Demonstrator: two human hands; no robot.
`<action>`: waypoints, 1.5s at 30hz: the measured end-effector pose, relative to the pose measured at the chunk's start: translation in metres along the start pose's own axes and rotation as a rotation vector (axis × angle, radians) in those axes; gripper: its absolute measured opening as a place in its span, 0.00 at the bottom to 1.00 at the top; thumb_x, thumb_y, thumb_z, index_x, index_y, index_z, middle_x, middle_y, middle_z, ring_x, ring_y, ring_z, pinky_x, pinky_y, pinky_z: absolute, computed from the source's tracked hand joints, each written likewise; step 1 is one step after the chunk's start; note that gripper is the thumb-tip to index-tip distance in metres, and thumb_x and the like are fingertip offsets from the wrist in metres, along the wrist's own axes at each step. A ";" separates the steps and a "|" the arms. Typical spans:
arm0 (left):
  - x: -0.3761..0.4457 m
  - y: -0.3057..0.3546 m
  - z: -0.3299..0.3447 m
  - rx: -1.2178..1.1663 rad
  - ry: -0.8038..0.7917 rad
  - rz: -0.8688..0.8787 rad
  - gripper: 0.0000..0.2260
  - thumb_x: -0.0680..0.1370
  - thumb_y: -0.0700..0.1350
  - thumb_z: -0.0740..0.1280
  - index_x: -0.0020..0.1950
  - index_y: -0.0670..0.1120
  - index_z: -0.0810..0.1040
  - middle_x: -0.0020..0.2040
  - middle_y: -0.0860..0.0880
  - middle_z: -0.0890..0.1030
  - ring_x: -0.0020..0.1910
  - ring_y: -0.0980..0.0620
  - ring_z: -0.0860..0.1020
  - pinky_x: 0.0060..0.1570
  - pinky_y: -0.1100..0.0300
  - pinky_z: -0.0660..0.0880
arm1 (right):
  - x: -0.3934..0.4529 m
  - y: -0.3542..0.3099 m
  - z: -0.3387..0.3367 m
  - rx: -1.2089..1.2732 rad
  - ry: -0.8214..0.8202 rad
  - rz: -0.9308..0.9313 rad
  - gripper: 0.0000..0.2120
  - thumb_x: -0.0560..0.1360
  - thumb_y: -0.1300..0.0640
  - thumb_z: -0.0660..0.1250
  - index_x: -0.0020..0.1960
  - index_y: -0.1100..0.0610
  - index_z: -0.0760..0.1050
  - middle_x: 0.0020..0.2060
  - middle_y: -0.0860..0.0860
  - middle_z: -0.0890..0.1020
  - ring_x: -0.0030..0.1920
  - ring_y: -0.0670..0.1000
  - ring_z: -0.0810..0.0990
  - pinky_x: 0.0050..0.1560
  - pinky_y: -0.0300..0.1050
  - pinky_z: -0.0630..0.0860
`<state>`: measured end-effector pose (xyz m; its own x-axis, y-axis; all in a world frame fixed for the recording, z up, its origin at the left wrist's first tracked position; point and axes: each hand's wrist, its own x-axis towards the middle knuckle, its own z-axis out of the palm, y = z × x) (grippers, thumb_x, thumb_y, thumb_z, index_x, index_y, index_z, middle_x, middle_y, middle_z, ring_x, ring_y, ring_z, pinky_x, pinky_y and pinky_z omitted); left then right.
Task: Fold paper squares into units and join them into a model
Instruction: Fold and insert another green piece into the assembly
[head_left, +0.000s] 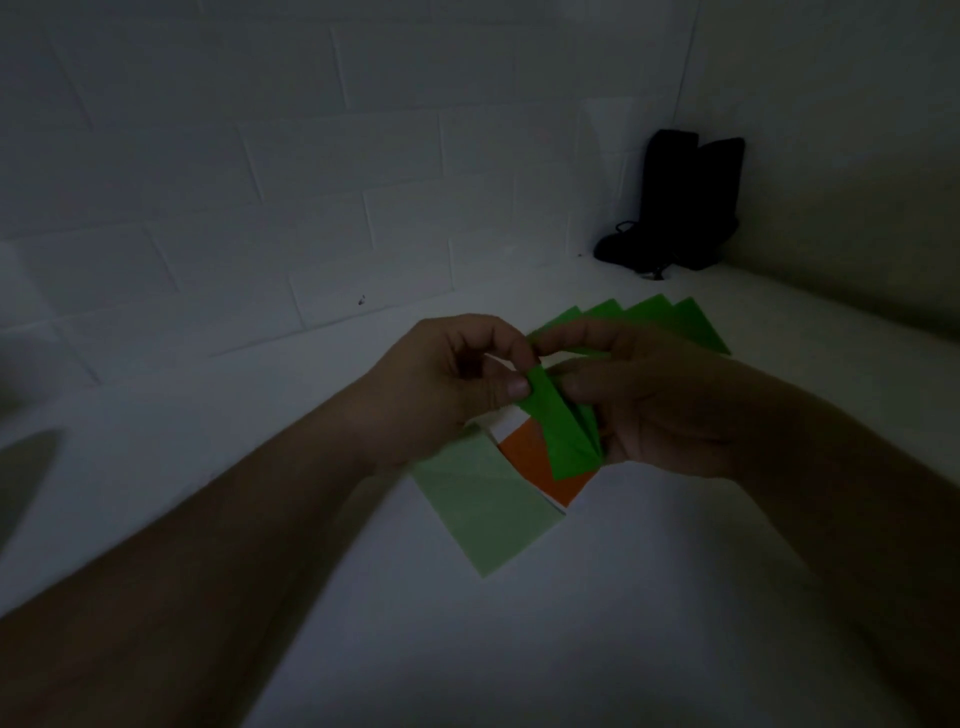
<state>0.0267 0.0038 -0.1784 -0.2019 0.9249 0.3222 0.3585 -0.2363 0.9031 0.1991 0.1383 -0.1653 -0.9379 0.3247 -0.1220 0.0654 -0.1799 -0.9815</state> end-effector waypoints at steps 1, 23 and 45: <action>0.000 0.001 0.000 -0.011 0.003 0.015 0.11 0.74 0.38 0.73 0.42 0.56 0.84 0.50 0.35 0.83 0.54 0.35 0.81 0.60 0.40 0.78 | -0.001 0.000 0.001 0.016 -0.010 0.005 0.20 0.76 0.69 0.64 0.65 0.56 0.75 0.56 0.62 0.84 0.50 0.63 0.85 0.48 0.63 0.82; -0.004 0.006 0.023 0.192 0.018 -0.065 0.26 0.66 0.62 0.76 0.54 0.48 0.72 0.56 0.45 0.80 0.58 0.44 0.79 0.57 0.39 0.78 | 0.002 0.000 0.006 0.082 0.119 -0.126 0.08 0.77 0.61 0.67 0.55 0.62 0.76 0.55 0.64 0.80 0.57 0.64 0.82 0.57 0.61 0.81; 0.005 0.007 0.017 -0.279 0.318 -0.229 0.06 0.84 0.40 0.65 0.58 0.39 0.78 0.49 0.37 0.86 0.45 0.40 0.85 0.43 0.52 0.84 | 0.006 0.000 0.003 -0.088 0.373 -0.242 0.11 0.68 0.60 0.75 0.41 0.61 0.74 0.46 0.60 0.85 0.50 0.58 0.87 0.46 0.55 0.85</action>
<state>0.0440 0.0122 -0.1756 -0.5312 0.8359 0.1379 0.0230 -0.1485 0.9886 0.1927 0.1371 -0.1651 -0.7438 0.6632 0.0831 -0.0965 0.0165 -0.9952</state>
